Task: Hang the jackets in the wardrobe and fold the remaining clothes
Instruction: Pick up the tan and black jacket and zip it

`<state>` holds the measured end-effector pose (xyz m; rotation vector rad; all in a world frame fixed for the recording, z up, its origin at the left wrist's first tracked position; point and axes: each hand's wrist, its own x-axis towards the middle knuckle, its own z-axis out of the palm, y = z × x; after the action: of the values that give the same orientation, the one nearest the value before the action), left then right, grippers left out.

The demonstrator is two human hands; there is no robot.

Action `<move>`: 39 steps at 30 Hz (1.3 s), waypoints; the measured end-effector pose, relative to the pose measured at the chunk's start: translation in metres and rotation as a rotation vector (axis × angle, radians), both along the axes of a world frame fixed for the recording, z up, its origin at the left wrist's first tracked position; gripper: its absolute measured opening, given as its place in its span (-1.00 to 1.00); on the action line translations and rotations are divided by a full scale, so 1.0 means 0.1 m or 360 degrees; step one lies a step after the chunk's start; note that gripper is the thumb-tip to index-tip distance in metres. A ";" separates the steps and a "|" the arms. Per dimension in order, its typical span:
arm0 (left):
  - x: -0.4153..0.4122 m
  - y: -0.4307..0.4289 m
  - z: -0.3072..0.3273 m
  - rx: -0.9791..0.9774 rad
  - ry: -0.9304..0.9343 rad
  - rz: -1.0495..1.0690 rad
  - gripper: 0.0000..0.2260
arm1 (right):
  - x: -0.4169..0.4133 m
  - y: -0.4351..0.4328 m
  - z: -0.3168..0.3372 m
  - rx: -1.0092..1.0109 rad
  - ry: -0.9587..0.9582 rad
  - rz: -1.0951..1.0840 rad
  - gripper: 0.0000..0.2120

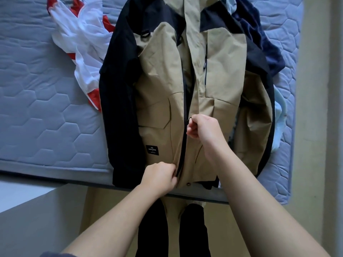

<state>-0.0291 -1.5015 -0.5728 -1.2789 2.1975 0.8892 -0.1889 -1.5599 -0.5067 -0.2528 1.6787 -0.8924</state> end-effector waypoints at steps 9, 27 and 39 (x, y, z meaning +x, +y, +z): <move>-0.58 -0.62 0.22 -0.0161 0.0418 0.0698 -0.78 | -0.11 0.07 -0.05 -0.0339 0.0848 0.0594 -0.71; -0.25 -0.55 0.06 0.0310 0.1138 0.1157 -0.73 | -0.46 -0.01 -0.14 -0.0097 0.0375 0.0637 -0.91; -0.29 -0.48 0.11 0.0089 0.0906 0.0973 -0.71 | -0.51 0.11 -0.14 -0.0365 0.1280 0.0465 -0.65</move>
<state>-0.0585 -1.5494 -0.5615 -1.8945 2.1564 1.7109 -0.2400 -1.5494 -0.5206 -1.0999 2.1786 -0.8044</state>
